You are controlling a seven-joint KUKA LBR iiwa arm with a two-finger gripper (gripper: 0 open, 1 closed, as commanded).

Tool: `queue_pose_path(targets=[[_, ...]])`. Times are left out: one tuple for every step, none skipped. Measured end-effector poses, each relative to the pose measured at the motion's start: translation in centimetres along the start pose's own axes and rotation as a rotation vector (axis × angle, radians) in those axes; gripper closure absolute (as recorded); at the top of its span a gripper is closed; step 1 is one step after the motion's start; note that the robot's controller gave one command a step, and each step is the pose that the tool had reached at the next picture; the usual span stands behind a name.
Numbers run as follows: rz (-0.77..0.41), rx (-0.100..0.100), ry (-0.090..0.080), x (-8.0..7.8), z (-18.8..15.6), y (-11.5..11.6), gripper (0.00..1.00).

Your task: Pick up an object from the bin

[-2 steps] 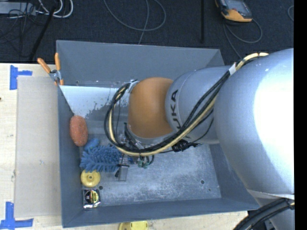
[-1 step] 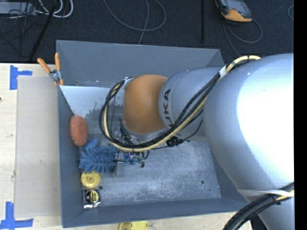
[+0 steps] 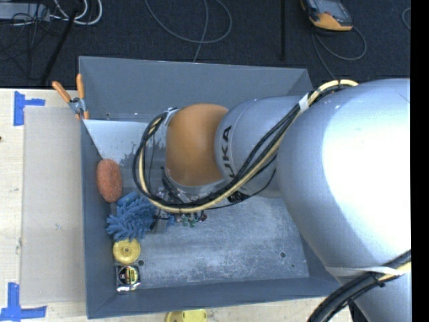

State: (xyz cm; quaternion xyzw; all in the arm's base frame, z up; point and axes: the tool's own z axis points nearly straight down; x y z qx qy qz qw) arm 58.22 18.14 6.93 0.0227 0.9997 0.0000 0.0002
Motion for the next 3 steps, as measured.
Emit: queue_pose_path(targets=[[0.0,0.0,0.0,0.0,0.0,0.0,1.0],[0.001,0.002,0.005,0.2,-0.5,-0.1,1.0],[0.001,0.004,0.012,0.3,-2.6,-0.2,1.0]])
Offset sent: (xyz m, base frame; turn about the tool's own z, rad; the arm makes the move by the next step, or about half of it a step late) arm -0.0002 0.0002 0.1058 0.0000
